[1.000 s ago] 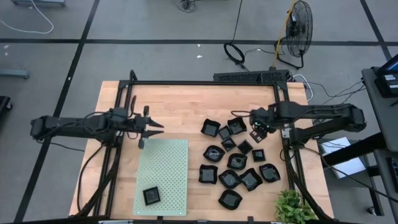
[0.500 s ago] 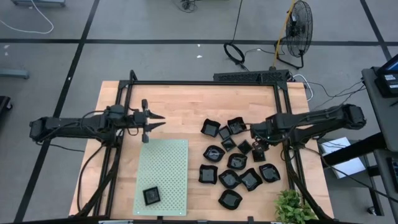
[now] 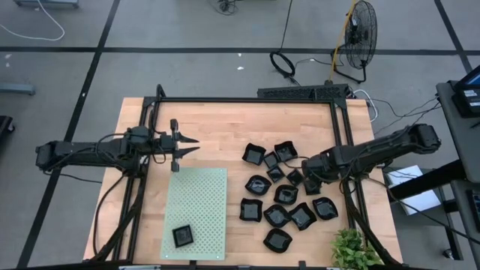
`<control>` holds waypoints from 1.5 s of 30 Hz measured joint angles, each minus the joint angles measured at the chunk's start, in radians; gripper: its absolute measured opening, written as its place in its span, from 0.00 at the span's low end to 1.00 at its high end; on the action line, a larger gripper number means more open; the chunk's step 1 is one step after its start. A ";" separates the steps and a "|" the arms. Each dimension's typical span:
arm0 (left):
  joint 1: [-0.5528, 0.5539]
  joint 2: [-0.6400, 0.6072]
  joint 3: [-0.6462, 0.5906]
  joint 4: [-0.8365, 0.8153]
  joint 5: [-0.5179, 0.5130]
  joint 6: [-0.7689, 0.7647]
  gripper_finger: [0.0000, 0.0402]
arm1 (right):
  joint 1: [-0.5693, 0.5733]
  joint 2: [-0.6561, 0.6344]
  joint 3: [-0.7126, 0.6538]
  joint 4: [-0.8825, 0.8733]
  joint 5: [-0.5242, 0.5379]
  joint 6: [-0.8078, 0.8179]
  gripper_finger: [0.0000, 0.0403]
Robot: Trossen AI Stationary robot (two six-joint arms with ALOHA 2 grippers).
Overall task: Pick & Place Mini shaped plates
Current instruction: Stack the square plate on top of the other square plate on the shelf
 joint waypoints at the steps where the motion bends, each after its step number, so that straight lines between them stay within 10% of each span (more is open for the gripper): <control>1: 0.000 0.000 0.000 0.000 0.000 0.000 0.24 | 0.000 0.000 -0.012 0.019 -0.001 0.000 0.52; 11: 0.000 0.000 0.000 0.000 0.000 0.000 0.24 | 0.000 0.000 -0.036 0.049 0.000 -0.035 0.49; 33: 0.000 0.000 0.000 -0.013 0.000 -0.003 0.24 | -0.001 0.000 -0.035 0.082 0.004 -0.112 0.03; 45: 0.000 0.000 0.000 -0.014 0.000 -0.002 0.24 | -0.001 -0.081 -0.034 0.082 0.003 -0.174 0.00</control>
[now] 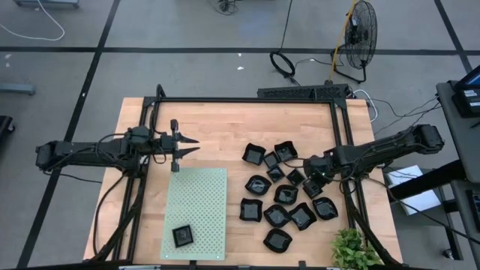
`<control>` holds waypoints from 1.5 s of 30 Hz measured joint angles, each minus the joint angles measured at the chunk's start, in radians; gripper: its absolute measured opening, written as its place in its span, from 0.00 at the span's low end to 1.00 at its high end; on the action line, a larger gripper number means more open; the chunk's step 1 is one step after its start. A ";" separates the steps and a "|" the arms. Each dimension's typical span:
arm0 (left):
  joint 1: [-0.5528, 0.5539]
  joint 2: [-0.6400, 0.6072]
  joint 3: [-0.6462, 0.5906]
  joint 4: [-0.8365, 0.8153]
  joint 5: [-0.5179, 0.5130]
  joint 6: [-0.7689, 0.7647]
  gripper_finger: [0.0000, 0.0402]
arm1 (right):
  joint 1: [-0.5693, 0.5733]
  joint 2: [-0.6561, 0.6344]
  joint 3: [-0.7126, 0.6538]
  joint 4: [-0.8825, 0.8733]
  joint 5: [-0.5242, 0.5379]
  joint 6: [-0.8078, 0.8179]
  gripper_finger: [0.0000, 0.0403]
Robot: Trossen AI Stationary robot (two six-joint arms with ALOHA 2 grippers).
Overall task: Pick & Place Mini shaped plates
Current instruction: Stack the square plate on top of the other square plate on the shelf
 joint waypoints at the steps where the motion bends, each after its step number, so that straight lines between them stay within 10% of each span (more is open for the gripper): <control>1: 0.000 0.000 0.000 0.000 0.000 0.001 0.24 | 0.000 -0.016 0.000 0.000 0.000 0.005 0.00; 14: 0.000 0.000 0.000 0.000 0.000 0.000 0.24 | 0.000 -0.240 0.000 0.093 0.162 -0.025 0.00; 24: 0.000 0.000 0.000 0.000 0.000 -0.013 0.24 | -0.003 -0.268 0.000 0.545 0.311 -0.416 0.00; 38: -0.004 0.028 0.000 0.032 0.001 -0.131 0.25 | -0.086 0.036 -0.001 1.282 0.666 -1.081 0.00; 45: -0.060 0.303 0.010 0.404 -0.162 -0.177 0.38 | -0.146 0.292 -0.001 1.846 0.685 -1.386 0.00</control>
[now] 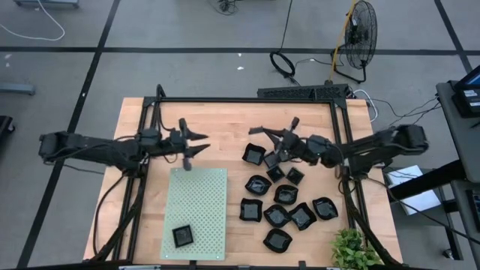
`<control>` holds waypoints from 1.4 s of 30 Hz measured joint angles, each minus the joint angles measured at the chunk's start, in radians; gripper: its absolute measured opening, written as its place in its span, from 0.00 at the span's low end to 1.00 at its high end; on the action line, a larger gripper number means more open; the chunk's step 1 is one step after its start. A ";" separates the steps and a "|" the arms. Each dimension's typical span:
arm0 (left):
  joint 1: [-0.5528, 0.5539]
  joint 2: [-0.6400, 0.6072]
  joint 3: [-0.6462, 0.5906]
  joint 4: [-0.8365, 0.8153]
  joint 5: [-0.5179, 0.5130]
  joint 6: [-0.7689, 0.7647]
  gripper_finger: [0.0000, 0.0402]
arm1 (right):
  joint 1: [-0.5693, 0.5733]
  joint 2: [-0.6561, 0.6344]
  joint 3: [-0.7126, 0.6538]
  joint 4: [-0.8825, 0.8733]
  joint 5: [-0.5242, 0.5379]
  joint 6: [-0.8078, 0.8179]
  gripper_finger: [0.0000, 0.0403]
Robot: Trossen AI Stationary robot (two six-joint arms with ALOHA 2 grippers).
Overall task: Pick & Place Mini shaped plates
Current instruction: Stack the square plate on top of the other square plate on the shelf
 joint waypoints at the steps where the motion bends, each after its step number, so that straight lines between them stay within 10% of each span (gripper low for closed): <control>1: -0.009 0.046 0.012 0.059 -0.045 0.017 0.41 | -0.008 0.034 0.000 0.077 0.000 -0.026 0.00; 6: -0.028 0.229 0.130 0.147 -0.258 0.075 0.54 | -0.038 0.159 0.001 0.394 -0.016 -0.111 0.00; 17: -0.056 0.526 0.429 0.132 -0.289 0.253 0.51 | -0.066 0.222 0.034 0.438 -0.139 -0.195 0.00; 42: -0.055 0.566 0.473 0.117 -0.309 0.243 0.35 | -0.024 0.222 0.032 0.468 -0.161 -0.159 0.00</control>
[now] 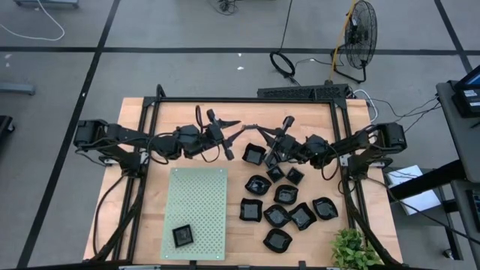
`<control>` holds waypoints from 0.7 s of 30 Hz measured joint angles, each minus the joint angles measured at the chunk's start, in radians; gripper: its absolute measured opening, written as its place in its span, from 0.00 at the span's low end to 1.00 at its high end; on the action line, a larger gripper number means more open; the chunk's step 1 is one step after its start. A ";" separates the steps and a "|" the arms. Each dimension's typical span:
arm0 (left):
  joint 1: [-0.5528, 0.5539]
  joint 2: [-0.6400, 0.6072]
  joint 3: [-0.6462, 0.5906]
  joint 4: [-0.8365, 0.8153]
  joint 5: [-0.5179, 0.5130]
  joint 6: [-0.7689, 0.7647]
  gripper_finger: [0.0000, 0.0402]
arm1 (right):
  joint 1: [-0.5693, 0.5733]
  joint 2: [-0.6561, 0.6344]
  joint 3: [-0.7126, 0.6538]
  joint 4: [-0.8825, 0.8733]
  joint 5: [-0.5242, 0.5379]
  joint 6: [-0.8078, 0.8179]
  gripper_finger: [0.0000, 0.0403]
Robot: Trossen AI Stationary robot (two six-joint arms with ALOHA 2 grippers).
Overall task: Pick & Place Mini shaped plates
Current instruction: Stack the square plate on top of the other square plate on the shelf
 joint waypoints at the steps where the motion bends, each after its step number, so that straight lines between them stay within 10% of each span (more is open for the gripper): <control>1: 0.000 0.000 0.000 0.000 0.000 0.000 0.33 | 0.000 0.000 0.000 0.000 0.000 0.000 0.00; 10: -0.012 0.000 -0.001 0.000 -0.006 -0.024 0.02 | 0.000 -0.001 0.000 -0.016 -0.003 -0.013 0.01; 21: -0.135 -0.167 -0.002 -0.190 -0.170 0.010 0.01 | 0.000 0.000 0.000 -0.195 0.005 0.029 0.33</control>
